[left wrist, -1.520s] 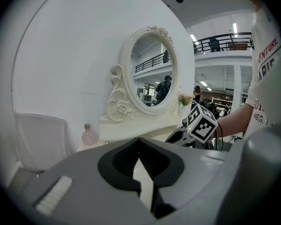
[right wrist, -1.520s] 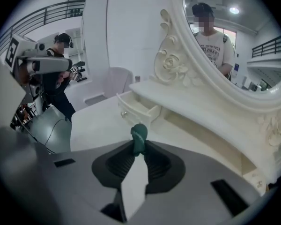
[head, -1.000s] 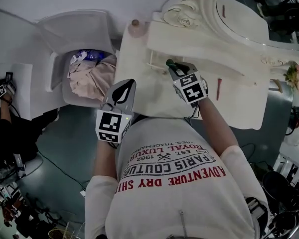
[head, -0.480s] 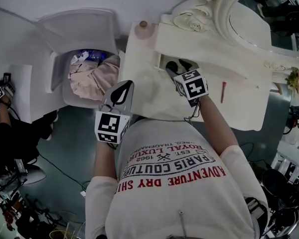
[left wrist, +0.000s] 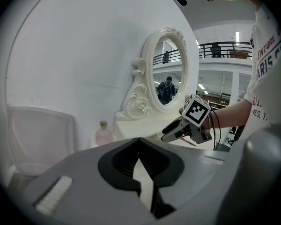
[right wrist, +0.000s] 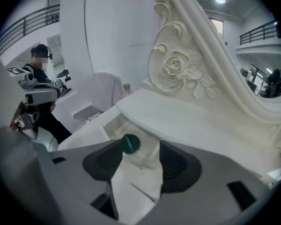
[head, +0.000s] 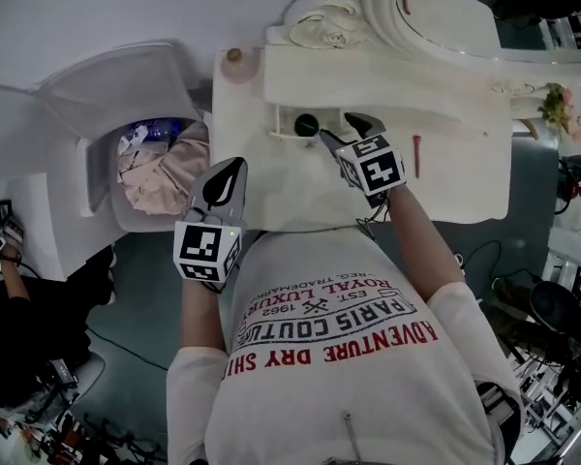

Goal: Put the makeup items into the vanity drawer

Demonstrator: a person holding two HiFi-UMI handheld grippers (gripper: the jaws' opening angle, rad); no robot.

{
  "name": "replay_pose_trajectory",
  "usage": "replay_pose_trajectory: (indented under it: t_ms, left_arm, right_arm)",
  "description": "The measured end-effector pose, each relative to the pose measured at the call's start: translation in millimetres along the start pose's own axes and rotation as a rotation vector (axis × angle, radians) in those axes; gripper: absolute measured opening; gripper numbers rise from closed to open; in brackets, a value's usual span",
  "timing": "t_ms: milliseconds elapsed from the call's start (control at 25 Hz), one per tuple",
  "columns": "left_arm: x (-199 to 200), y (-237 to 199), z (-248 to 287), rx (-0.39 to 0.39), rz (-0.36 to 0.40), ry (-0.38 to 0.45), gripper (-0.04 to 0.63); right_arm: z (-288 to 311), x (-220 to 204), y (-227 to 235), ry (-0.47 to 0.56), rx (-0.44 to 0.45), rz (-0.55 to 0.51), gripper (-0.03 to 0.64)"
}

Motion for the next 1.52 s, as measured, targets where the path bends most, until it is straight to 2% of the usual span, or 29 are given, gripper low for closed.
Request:
replay_pose_trajectory:
  t_ms: [440,640,840,1120,1240,1360,1520]
  left_arm:
    - [41.2,93.0,80.9,-0.185,0.079,0.007,0.011]
    - [49.9,147.7,115.5,-0.243,0.096,0.013,0.011]
    - [53.0,185.2,136.1,-0.238,0.091,0.012,0.011]
    - [41.5,209.3,145.2,-0.212,0.084,-0.029,0.011]
    - [38.4,213.9,143.4,-0.201,0.08,-0.038,0.011]
    - [37.6,213.0,140.5,-0.185,0.073,-0.036,0.011]
    - [37.5,209.9,134.5,-0.177,0.075,-0.029,0.011]
  right_arm:
    - [-70.1,-97.7,101.1,-0.04,-0.139,0.208,0.229]
    - [-87.9,-152.5,142.7,-0.081,-0.158,0.281,0.229]
    - [-88.4,-194.1,161.9,-0.125,-0.129,0.314,0.229]
    - [-80.7,-219.9,166.5,-0.149,-0.078,0.352,0.216]
    - [-80.4,-226.3,165.1,-0.161,-0.097,0.364,0.155]
    - [-82.1,-230.7,167.5,-0.191,-0.126,0.338,0.057]
    - [-85.9,-229.9,163.4,-0.189,-0.115,0.358,0.054]
Point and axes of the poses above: the fingertips, and each gripper's own axes: z forward along the fingers, y to its right, x out of its top, the point moved 2 cm from there along -z, backward along the fingers, and after that the axes turned 3 degrees about x, right-handed, at the moved point
